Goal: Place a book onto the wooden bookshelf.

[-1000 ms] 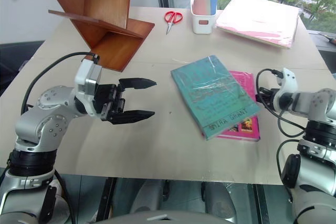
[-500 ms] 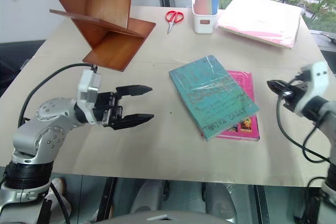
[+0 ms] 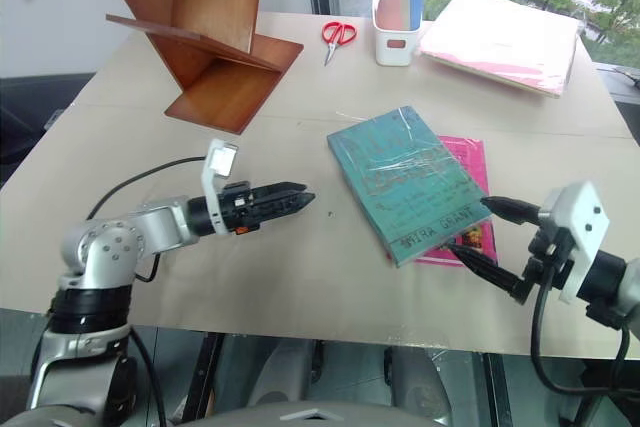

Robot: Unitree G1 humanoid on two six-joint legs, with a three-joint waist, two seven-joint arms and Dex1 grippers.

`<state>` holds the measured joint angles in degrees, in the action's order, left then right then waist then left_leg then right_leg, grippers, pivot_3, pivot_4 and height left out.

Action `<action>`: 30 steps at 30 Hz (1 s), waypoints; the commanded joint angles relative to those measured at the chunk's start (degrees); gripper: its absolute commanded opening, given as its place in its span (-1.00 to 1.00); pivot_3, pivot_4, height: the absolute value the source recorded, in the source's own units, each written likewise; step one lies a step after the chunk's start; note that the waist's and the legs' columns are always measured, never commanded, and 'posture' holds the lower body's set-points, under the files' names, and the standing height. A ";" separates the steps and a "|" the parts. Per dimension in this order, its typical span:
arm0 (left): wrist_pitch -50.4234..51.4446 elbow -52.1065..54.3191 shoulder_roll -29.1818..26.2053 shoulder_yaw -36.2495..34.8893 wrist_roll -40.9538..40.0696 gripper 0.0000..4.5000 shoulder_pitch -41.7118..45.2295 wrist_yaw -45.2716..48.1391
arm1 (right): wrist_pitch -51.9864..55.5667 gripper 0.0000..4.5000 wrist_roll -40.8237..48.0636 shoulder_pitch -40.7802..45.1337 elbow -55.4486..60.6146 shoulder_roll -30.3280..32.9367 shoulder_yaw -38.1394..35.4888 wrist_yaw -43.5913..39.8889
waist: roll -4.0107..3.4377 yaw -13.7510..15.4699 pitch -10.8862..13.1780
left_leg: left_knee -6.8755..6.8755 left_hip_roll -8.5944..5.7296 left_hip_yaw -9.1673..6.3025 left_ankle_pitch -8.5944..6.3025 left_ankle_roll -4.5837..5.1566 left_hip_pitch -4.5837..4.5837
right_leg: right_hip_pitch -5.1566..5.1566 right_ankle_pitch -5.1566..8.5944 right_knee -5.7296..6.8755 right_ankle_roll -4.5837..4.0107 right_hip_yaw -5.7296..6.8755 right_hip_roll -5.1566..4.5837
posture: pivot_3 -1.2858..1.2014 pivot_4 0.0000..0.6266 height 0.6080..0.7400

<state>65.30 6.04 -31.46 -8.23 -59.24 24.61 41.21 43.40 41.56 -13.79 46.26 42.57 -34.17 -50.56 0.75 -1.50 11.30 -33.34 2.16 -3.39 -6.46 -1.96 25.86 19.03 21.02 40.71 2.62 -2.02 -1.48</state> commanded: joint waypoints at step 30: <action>5.04 -28.93 32.16 -10.49 0.39 -0.18 14.31 -23.20 | -7.12 1.00 0.40 -12.42 13.07 0.03 -3.53 11.93 | 0.09 0.81 -0.05 | -0.04 -0.08 -0.04 0.01 -0.01 0.00 | -0.09 -0.01 -0.04 0.02 0.06 -0.04 | 0.03 -0.52 1.00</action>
<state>70.81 -21.96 0.03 -17.91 -58.59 38.07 17.72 37.27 41.15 -26.09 57.50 42.23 -36.04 -39.44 0.85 -0.69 11.25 -33.39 2.08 -3.43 -6.45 -1.98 25.85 18.93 21.01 40.67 2.64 -1.96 -1.52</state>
